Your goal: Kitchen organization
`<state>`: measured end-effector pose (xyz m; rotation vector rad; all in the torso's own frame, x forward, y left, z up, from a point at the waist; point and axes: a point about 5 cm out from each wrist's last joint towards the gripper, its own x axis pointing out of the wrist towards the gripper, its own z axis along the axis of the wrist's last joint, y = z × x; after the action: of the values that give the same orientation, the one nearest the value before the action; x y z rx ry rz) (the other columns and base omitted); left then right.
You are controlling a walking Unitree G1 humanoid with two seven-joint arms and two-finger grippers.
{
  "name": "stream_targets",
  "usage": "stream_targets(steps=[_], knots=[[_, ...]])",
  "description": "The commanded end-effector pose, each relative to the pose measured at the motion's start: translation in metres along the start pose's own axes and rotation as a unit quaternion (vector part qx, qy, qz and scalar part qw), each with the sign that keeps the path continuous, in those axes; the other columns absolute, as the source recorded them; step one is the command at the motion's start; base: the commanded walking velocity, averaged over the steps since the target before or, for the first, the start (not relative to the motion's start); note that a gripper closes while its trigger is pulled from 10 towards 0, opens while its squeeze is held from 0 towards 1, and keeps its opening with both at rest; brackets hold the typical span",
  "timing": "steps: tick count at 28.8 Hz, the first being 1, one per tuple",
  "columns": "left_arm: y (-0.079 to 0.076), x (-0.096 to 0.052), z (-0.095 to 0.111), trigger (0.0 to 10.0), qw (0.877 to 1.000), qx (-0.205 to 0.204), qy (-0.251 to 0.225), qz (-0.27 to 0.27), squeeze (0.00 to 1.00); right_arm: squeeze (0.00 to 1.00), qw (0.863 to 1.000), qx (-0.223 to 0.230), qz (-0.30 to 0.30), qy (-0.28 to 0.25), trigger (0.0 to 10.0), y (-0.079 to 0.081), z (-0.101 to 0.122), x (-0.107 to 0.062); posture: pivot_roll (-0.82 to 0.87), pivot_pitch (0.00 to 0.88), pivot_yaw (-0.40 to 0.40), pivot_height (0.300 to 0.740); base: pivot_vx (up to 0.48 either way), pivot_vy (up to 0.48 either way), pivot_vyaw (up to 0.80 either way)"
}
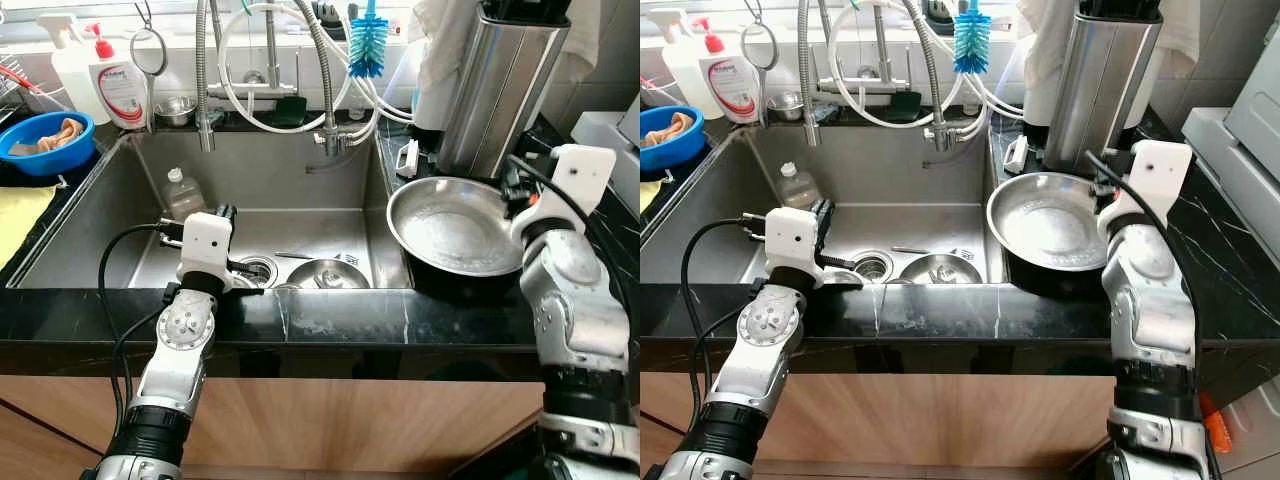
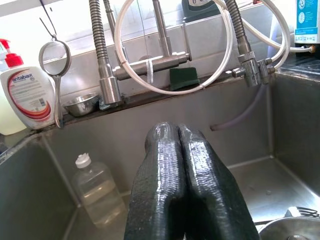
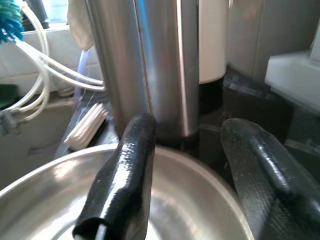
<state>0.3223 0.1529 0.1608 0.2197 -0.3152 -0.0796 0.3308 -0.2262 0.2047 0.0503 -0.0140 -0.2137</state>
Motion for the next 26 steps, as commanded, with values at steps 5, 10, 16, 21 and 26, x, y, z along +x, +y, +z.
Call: stream_targets(steps=[5,10,16,21,26], knots=[[0.004,0.0,0.0,10.0,1.0,0.007,0.004,0.001,0.0,1.0,0.999,0.004,-0.026,0.028,10.0,-0.015,-0.007,-0.008,-0.21,0.0,0.021,0.731,0.0,0.0,0.0],[0.004,0.001,0.0,10.0,1.0,0.01,0.003,-0.002,0.0,1.0,0.999,-0.008,-0.014,0.03,10.0,-0.026,0.004,-0.005,-0.22,0.0,0.024,0.731,0.0,0.0,0.0],[0.002,0.001,0.001,10.0,1.0,0.021,0.0,-0.011,0.0,0.05,0.999,-0.031,0.011,0.022,10.0,-0.033,0.015,-0.007,-0.22,0.0,0.024,0.731,0.0,0.0,0.0],[-0.001,0.001,0.002,10.0,1.0,0.018,-0.002,-0.013,0.0,0.0,0.997,-0.002,0.044,0.067,10.0,-0.026,0.004,-0.008,-0.22,0.0,0.025,0.731,0.0,0.0,0.0],[0.002,0.0,0.002,10.0,1.0,0.023,-0.004,-0.013,0.0,0.0,0.992,0.037,0.078,0.091,10.0,-0.022,-0.001,-0.009,-0.22,0.0,0.024,0.731,0.0,0.0,0.0]])
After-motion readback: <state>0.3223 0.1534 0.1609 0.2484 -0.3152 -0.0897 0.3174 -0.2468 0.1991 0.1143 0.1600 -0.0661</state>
